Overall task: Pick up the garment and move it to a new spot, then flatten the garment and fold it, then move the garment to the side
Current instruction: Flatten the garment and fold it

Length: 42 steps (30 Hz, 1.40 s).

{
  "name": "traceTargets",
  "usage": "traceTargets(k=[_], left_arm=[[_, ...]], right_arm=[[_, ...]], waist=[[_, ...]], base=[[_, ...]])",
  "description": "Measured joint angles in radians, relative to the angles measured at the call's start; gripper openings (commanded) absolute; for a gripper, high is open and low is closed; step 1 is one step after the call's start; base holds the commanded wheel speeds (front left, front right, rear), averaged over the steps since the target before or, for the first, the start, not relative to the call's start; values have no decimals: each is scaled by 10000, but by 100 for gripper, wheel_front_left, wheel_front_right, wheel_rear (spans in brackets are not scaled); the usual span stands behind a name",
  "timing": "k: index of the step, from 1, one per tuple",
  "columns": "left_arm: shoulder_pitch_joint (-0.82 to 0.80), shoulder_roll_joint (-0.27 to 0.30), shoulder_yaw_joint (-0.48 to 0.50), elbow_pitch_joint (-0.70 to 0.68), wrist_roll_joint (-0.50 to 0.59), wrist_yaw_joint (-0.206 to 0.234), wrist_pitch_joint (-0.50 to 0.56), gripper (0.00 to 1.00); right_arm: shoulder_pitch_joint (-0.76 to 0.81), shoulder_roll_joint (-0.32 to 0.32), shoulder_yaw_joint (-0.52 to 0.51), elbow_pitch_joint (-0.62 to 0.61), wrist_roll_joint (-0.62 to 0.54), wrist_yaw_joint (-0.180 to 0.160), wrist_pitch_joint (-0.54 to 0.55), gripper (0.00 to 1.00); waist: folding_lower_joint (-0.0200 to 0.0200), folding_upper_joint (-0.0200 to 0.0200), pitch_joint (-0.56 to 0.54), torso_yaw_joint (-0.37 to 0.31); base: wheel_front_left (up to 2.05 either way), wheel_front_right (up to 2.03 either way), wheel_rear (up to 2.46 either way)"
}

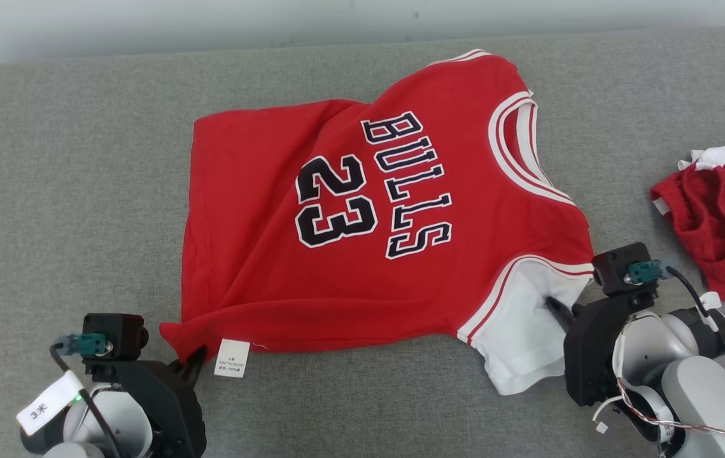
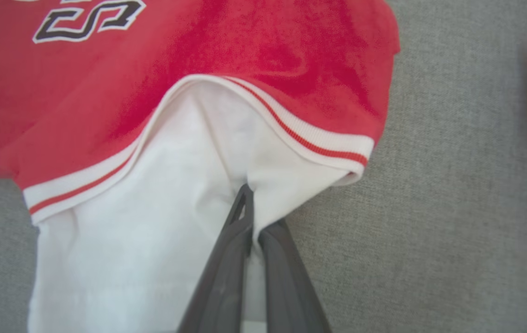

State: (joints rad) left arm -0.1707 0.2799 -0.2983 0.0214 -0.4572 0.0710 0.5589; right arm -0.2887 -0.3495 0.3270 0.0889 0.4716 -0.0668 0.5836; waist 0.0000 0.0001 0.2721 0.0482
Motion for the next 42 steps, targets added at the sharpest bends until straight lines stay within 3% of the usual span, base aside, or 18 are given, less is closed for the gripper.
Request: traceTargets(k=[12, 13, 14, 26, 28, 33, 36, 37, 38, 39, 42], left_arm=[[223, -33, 40, -184, 2, 4, -424, 0], [326, -35, 21, -201, 2, 4, -435, 0], [433, -33, 21, -224, 2, 4, -462, 0], [586, -29, -42, -380, 2, 4, -491, 0], [598, -38, -92, -399, 2, 0, -489, 0], [598, -50, -84, -431, 2, 2, -489, 0], [599, -50, -90, -447, 0, 2, -487, 0], [602, -48, -88, -449, 0, 2, -487, 0], [604, -48, -88, -451, 0, 2, -487, 0], [605, -50, -92, -456, -2, 2, -479, 0], [610, -50, -94, -477, -13, 2, -476, 0]], right_arm=[[1210, -52, -629, -516, -165, -401, -395, 0], [1344, -21, -704, -552, -159, -405, -395, 43], [1474, 15, -759, -568, -153, -422, -395, 100], [1815, 169, -1035, -869, -146, -537, -261, 100], [1831, 240, -1162, -915, -146, -564, -199, 91], [2032, 355, -1701, -1239, -182, -566, -201, 96], [2315, 360, -2011, -1191, -299, -575, -102, 71], [2399, 387, -2105, -1164, -385, -573, -77, 53], [2457, 460, -2205, -1114, -445, -575, -6, 51], [2496, 529, -2240, -1070, -462, -575, 42, 61], [2605, 690, -2261, -1043, -474, -575, 79, 60]], waist=[[-1, -1, -478, -196], [-1, -1, -506, -216], [-1, -1, -526, -235], [-1, -1, -486, -230], [-1, -1, -461, -200], [0, -1, -437, -160], [-1, -1, -441, -164], [-1, -1, -440, -168], [-1, -1, -438, -174], [-1, -1, -435, -180], [0, -1, -421, -191]], base=[[0, 0, 0], [0, 0, 0], [0, 0, 0], [0, 0, 0], [0, 0, 0], [0, 0, 0], [0, 0, 0], [0, 0, 0], [0, 0, 0], [0, 0, 0], [0, 0, 0]])
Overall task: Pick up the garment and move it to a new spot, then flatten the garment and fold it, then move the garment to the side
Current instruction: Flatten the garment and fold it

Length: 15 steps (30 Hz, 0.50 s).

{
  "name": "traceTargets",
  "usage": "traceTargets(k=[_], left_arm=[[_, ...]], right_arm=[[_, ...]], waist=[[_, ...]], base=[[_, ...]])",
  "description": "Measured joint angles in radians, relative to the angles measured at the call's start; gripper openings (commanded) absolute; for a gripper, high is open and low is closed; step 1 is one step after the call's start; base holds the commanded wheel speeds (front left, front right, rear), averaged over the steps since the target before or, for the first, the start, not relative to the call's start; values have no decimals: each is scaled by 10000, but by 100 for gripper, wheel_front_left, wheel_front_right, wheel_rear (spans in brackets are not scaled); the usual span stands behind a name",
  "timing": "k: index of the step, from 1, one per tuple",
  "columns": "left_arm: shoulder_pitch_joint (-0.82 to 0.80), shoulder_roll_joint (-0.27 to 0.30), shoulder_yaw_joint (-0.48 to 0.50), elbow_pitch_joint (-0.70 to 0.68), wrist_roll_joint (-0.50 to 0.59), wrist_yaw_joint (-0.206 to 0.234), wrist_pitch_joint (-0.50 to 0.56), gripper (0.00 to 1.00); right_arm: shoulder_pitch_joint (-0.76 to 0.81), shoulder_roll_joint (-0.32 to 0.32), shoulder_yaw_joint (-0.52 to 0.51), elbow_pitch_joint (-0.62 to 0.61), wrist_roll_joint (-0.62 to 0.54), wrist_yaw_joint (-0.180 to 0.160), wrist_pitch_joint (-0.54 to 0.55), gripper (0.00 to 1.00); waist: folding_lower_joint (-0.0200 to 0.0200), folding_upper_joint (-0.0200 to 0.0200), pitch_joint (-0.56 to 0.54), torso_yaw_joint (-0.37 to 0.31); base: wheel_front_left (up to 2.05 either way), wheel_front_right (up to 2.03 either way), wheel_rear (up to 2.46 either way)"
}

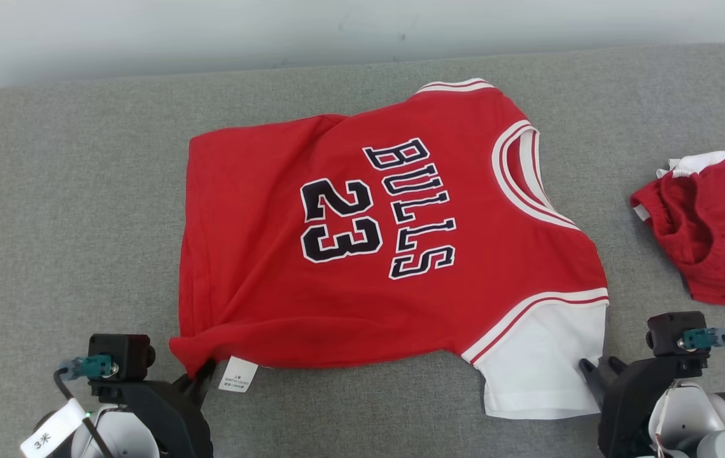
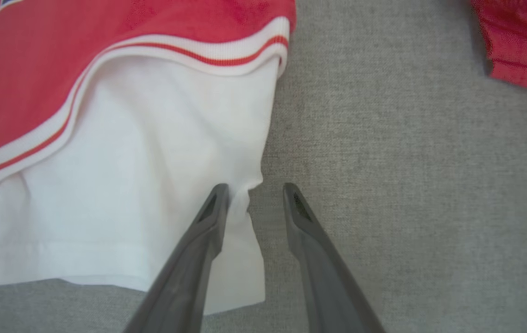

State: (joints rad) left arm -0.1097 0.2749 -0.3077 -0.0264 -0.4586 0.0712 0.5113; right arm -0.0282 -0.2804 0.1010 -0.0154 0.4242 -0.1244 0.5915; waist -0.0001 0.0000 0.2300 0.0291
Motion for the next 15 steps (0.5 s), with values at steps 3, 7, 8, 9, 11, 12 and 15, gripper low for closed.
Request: traceTargets(k=[3, 7, 8, 9, 11, 12, 15], left_arm=[[1, 0, -4, -25, 0, 0, 73, 0], [1, 2, -12, -52, 0, 0, 77, 0], [0, 2, -12, -61, 0, 0, 79, 0], [0, 2, -12, -69, 0, 0, 84, 0], [0, 2, -12, -73, -2, 0, 88, 0], [0, 2, -13, -73, -8, 0, 88, 0], [0, 0, -17, -75, -29, 0, 90, 0]], right_arm=[[32, 219, 0, 65, -36, 0, 132, 62], [32, 347, -46, 42, -56, 0, 251, 68], [32, 362, -63, 36, -92, 0, 261, 65], [32, 395, -100, 35, -138, 0, 282, 64], [36, 433, -115, 35, -173, 0, 389, 55], [40, 449, -113, 31, -184, 0, 460, 45], [76, 485, -104, -4, -215, 0, 585, 0]], waist=[[0, 0, 31, -9], [1, 0, 72, 0], [1, 0, 80, 5], [1, 0, 86, 9], [1, 0, 94, 17], [1, 0, 98, 21], [1, 0, 103, 32]], base=[[0, 0, 0], [0, 0, 0], [0, 0, 0], [0, 0, 0], [0, 0, 0], [0, 0, 0], [0, 0, 0]])
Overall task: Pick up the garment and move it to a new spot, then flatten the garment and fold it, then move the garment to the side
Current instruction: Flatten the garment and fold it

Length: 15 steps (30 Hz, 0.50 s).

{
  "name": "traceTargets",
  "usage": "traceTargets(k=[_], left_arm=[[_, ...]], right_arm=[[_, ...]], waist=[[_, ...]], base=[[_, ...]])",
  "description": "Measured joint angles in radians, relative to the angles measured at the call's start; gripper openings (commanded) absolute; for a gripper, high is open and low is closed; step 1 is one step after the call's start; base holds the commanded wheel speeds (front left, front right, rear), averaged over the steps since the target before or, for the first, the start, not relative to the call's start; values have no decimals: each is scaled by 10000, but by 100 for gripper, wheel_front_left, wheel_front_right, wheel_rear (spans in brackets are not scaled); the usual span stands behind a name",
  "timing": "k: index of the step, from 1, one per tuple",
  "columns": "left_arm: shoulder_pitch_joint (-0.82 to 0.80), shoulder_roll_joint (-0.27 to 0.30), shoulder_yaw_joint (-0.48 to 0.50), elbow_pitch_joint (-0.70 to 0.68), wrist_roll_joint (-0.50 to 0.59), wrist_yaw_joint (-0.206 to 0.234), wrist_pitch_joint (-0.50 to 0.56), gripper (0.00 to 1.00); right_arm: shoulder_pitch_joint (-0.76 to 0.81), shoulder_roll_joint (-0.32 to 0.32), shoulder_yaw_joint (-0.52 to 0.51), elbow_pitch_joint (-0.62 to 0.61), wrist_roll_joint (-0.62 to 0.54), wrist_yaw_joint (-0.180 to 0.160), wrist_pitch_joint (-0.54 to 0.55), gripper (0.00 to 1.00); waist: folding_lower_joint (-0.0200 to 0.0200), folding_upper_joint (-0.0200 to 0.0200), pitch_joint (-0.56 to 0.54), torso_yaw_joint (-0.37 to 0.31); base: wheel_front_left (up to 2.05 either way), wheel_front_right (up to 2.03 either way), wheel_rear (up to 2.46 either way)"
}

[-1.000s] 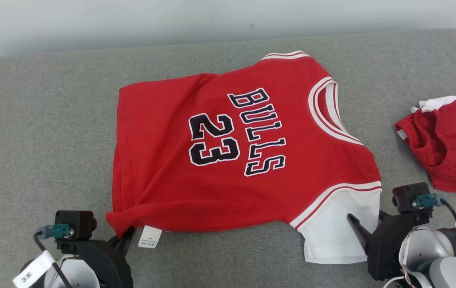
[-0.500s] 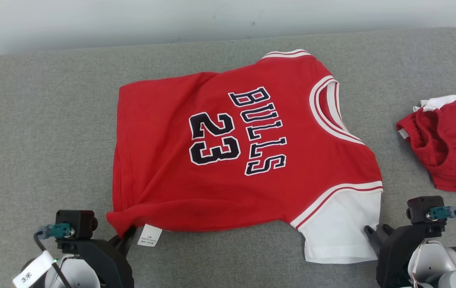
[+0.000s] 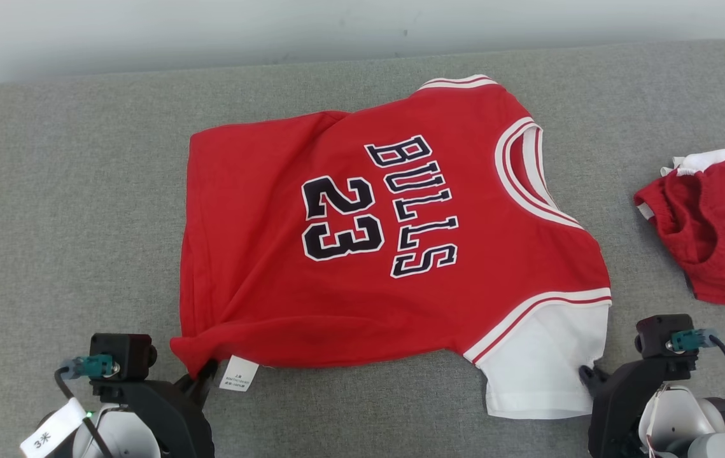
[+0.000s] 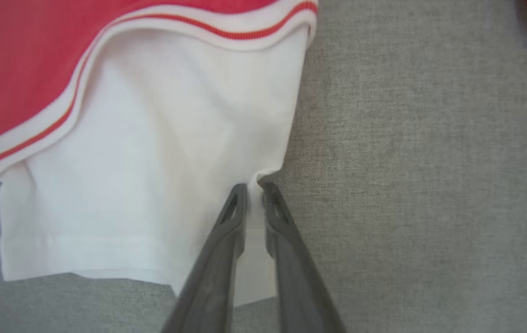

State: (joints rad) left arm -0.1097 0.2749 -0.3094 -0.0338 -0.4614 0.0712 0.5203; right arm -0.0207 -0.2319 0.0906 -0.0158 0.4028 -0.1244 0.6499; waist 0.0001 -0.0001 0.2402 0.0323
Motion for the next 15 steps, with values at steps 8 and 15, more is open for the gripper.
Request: traceTargets(k=[8, 15], left_arm=[[0, -8, -4, -8, -44, 0, 71, 0], [-9, -50, 33, 12, -44, 2, 54, 0]], right_arm=[[111, 128, -121, -169, -102, 0, 194, 0], [128, 155, -336, -184, -196, 0, 278, 0]], waist=[[0, 1, -2, -1], [0, 1, -103, 5]], base=[[0, 0, 0], [0, 0, 0]])
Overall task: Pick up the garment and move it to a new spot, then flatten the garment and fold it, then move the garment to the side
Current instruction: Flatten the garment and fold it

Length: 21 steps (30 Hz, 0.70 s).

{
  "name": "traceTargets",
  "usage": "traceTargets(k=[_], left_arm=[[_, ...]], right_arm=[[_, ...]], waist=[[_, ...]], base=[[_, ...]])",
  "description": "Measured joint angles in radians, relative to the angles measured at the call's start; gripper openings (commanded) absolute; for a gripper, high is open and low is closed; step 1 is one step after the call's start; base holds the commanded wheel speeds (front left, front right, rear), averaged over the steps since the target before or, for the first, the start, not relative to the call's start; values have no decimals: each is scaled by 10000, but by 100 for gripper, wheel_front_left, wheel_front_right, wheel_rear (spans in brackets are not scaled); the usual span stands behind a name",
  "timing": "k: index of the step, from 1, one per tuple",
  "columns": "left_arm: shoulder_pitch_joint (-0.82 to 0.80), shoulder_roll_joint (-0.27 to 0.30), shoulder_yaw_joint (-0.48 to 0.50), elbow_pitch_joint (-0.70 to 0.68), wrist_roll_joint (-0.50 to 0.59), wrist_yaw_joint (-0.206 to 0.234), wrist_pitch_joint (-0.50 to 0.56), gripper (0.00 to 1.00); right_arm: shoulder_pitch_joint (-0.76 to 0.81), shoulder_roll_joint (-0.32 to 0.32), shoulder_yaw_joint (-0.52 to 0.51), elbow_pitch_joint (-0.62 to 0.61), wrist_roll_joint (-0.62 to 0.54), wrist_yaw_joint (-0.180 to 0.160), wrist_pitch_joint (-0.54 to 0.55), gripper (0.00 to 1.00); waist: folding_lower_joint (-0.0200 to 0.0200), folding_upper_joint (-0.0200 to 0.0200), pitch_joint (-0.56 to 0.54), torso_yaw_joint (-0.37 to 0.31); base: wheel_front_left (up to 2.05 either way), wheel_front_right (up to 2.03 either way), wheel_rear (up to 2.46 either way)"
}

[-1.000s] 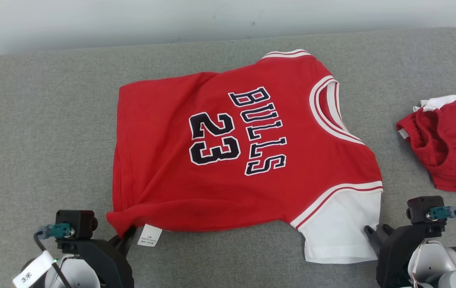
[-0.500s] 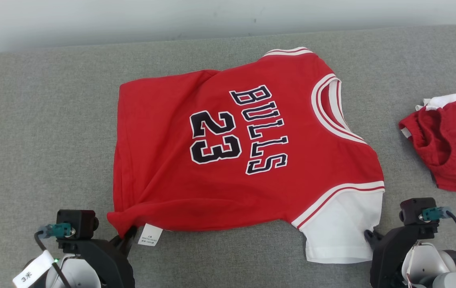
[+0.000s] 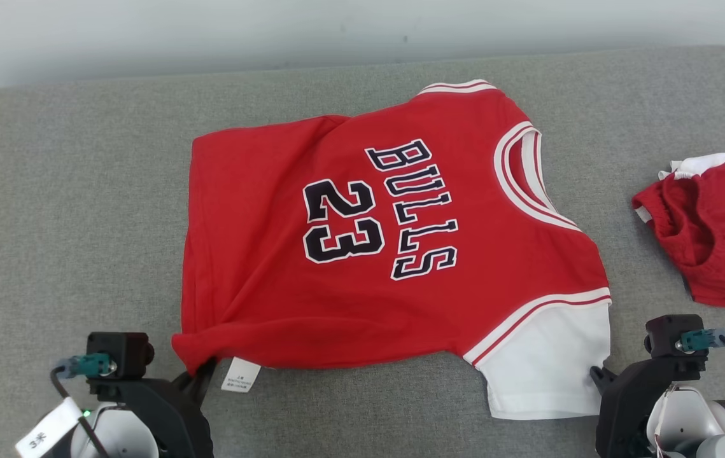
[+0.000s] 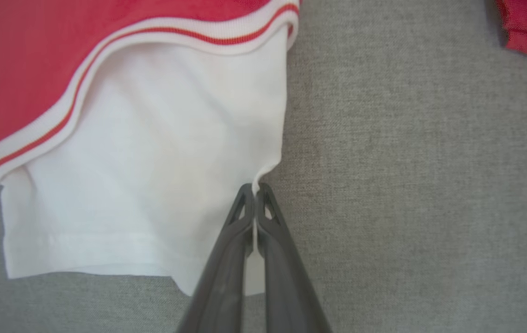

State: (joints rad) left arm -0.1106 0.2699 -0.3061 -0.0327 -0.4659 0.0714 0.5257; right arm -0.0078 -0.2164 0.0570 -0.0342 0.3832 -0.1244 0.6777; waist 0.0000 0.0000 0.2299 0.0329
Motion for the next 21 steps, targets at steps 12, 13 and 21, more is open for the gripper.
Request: traceTargets(k=[12, 13, 21], left_arm=[[1, 12, 570, -1292, -123, 19, -711, 0], [3, 19, 617, -1423, -130, 19, -750, 0], [760, 293, 368, -2251, -188, -42, -579, 0]], right_arm=[[-249, 614, -1005, -2134, 1012, 0, -798, 0], [-247, 606, -1085, -2313, 1043, 0, -815, 0], [57, 508, -1526, -3051, 1151, -2, -926, 0]], waist=[[0, 0, -235, 26], [0, 0, -254, 28], [0, -1, -338, 50]], base=[[0, 0, 0], [0, 0, 0], [0, 0, 0]])
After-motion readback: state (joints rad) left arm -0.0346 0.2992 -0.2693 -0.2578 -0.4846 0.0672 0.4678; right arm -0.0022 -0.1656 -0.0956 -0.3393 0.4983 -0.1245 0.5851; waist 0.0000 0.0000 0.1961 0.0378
